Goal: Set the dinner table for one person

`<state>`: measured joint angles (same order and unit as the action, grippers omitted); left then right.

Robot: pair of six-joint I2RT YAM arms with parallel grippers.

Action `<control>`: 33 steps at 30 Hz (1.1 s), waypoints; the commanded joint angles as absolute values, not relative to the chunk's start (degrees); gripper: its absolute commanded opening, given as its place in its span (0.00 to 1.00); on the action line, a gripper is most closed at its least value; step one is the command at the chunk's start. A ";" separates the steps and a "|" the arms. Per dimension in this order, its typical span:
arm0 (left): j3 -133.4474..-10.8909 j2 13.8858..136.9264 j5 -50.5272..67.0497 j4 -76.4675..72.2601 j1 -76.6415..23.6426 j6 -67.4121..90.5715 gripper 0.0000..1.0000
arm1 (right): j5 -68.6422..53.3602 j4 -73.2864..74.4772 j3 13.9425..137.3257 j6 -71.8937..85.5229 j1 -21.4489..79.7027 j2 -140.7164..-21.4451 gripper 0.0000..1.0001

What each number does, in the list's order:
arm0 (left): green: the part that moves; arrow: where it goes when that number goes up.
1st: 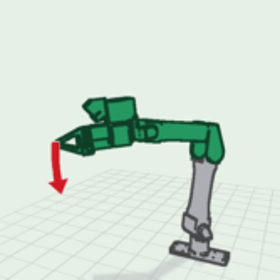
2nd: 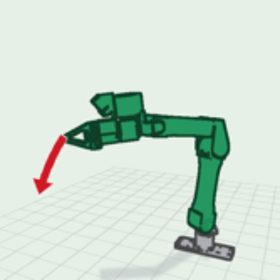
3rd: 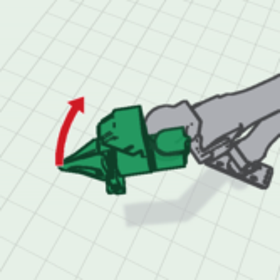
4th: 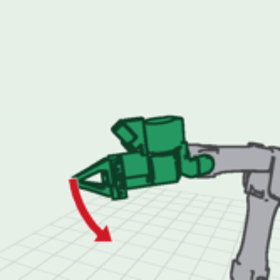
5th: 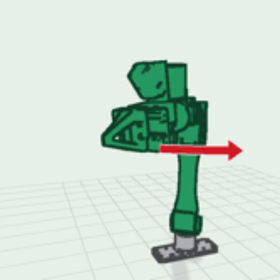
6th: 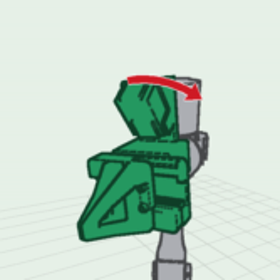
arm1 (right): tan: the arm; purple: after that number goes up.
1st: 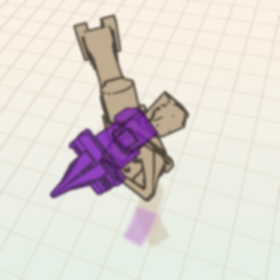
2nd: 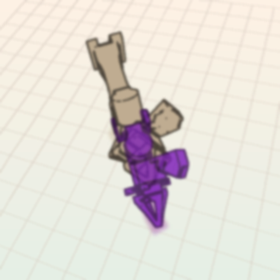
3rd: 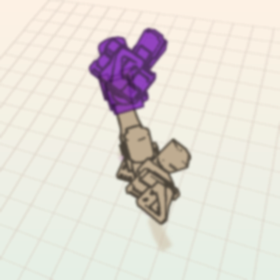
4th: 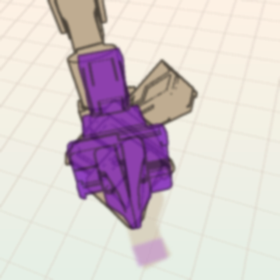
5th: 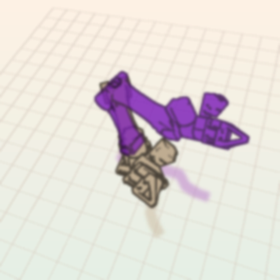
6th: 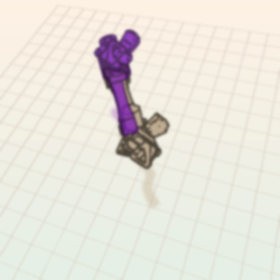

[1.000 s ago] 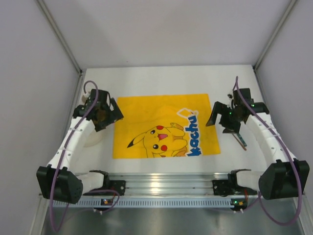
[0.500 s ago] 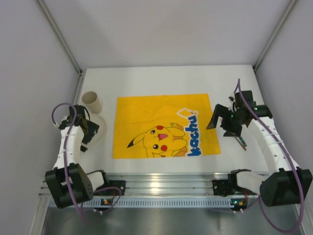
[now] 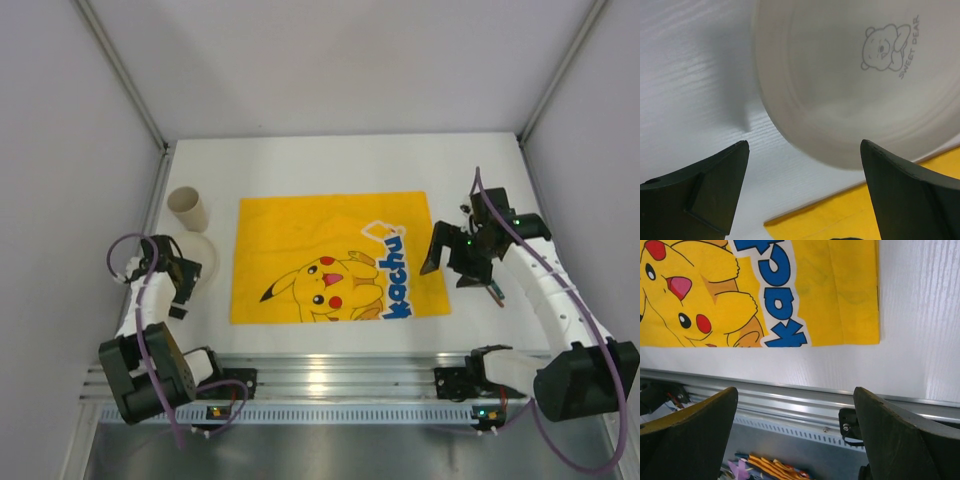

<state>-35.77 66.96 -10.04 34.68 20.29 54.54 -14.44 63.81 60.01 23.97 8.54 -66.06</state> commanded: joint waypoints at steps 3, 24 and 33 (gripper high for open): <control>-32.26 68.73 -11.86 28.21 24.34 53.70 0.93 | -12.39 65.48 61.87 22.76 9.67 -66.88 1.00; -36.91 66.18 -9.24 37.95 23.75 45.17 0.00 | -11.25 63.46 60.74 24.08 9.67 -64.95 1.00; -38.04 63.81 9.49 33.66 20.75 50.45 0.00 | -11.78 63.89 60.55 23.82 9.67 -65.21 1.00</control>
